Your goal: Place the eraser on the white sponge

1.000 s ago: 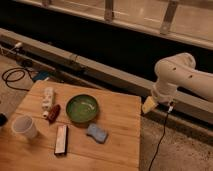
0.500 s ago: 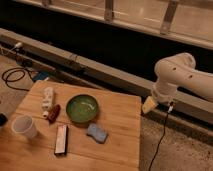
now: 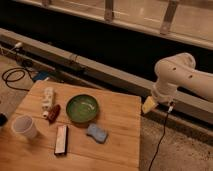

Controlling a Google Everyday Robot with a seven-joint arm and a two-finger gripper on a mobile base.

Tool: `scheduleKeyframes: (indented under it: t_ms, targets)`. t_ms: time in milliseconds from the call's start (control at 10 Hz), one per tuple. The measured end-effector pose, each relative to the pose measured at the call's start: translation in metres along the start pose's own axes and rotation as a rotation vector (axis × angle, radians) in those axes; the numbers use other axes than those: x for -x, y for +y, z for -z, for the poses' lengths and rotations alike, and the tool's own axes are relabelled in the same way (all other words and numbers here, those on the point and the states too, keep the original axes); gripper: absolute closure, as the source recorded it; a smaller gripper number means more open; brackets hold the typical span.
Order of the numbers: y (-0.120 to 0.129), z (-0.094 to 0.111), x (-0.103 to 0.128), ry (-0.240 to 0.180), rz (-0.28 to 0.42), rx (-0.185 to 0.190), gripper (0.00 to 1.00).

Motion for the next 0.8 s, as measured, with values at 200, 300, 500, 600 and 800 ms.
scheduleKeyframes:
  t_ms: [200,300,500,600,800]
  targets:
    - [0.0,0.0,0.0,0.0,0.0,0.0,0.2]
    - [0.0,0.0,0.0,0.0,0.0,0.0,0.2]
    - [0.0,0.0,0.0,-0.001,0.0,-0.001,0.2]
    - [0.0,0.003,-0.001,-0.003,0.003,-0.013,0.2]
    - [0.025,0.011,0.009,-0.015,0.025,-0.027,0.2]
